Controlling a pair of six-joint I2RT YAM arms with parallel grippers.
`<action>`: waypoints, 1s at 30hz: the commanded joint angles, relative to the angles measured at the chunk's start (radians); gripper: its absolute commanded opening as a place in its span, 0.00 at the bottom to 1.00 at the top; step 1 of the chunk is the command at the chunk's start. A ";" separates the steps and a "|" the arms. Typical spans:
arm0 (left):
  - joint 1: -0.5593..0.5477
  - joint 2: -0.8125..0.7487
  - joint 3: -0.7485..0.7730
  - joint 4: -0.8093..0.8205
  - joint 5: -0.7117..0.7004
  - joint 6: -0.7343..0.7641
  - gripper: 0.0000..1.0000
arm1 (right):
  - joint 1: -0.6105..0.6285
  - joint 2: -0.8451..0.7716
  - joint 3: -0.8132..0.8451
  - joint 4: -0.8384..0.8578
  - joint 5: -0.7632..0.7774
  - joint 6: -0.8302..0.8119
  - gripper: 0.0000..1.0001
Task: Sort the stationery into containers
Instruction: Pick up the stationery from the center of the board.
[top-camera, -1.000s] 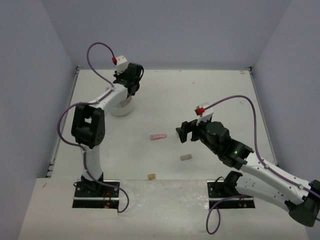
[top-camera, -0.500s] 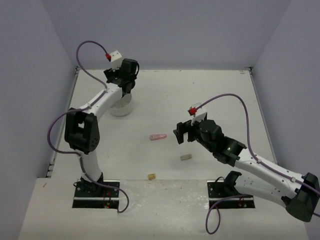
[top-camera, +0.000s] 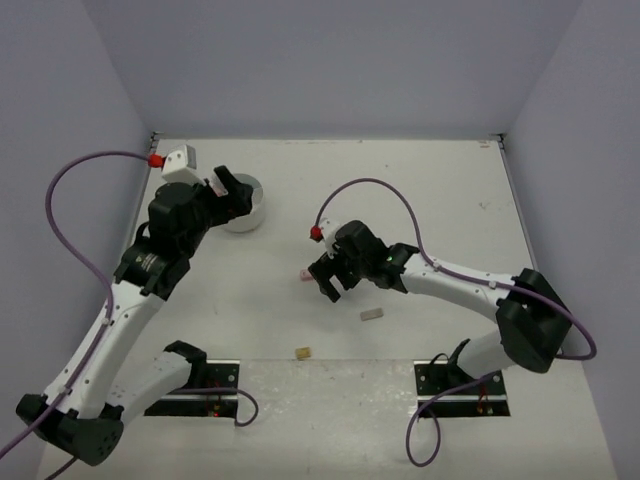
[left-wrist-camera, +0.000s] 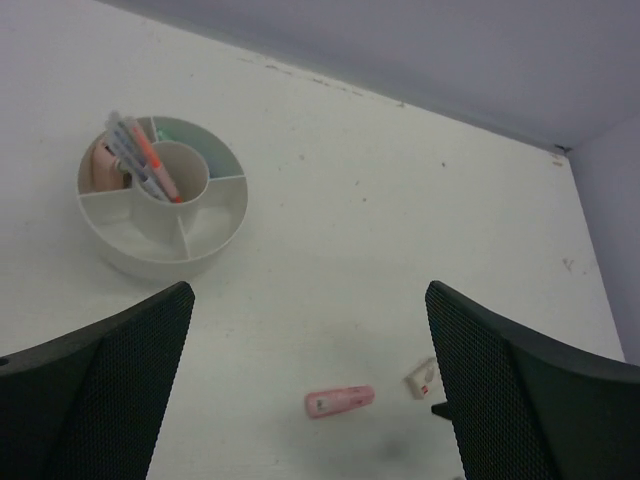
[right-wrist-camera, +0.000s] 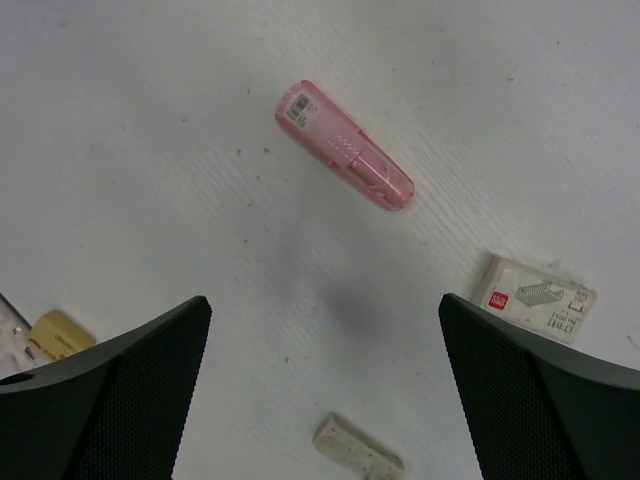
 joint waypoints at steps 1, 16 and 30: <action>0.001 -0.131 -0.056 -0.182 0.006 0.176 1.00 | 0.010 0.063 0.080 -0.065 0.035 -0.296 0.99; 0.001 -0.336 -0.281 -0.089 0.064 0.247 1.00 | -0.030 0.501 0.455 -0.356 -0.138 -0.547 0.93; 0.003 -0.336 -0.282 -0.086 0.055 0.243 1.00 | -0.010 0.526 0.397 -0.201 -0.003 -0.475 0.24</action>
